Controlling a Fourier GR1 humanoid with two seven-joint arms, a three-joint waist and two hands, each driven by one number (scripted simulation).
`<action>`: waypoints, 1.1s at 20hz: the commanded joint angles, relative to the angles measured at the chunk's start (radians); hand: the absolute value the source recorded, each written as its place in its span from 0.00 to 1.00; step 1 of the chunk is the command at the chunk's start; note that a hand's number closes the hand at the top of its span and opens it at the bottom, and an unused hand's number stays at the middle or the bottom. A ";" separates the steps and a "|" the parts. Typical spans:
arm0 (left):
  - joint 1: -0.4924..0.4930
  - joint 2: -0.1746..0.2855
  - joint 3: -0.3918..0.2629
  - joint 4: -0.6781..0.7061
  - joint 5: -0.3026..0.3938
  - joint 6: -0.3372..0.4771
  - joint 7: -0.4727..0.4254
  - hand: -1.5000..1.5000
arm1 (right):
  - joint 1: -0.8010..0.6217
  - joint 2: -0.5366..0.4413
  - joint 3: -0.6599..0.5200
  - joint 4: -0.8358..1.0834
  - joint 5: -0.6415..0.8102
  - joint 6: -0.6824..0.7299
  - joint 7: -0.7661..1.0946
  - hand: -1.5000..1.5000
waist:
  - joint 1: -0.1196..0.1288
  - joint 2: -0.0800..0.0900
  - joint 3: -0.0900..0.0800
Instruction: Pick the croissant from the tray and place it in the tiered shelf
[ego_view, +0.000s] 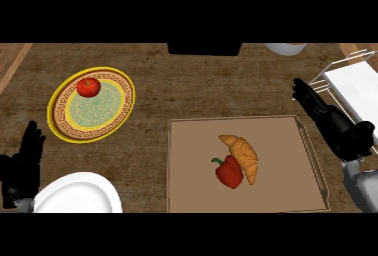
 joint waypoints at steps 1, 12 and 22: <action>-0.015 -0.060 -0.027 0.041 0.014 -0.033 0.012 0.50 | -0.031 -0.048 -0.035 -0.041 0.007 0.025 0.014 1.00 | -0.012 -0.018 0.044; -0.087 -0.099 -0.136 -0.023 0.082 -0.181 0.316 0.50 | -0.065 -0.115 -0.144 0.317 0.196 0.021 -0.286 0.00 | 0.005 -0.015 0.046; -0.039 -0.129 -0.122 -0.031 0.051 -0.204 0.298 0.50 | -0.037 -0.291 -0.108 0.069 0.162 0.375 -0.214 0.00 | -0.007 -0.022 0.044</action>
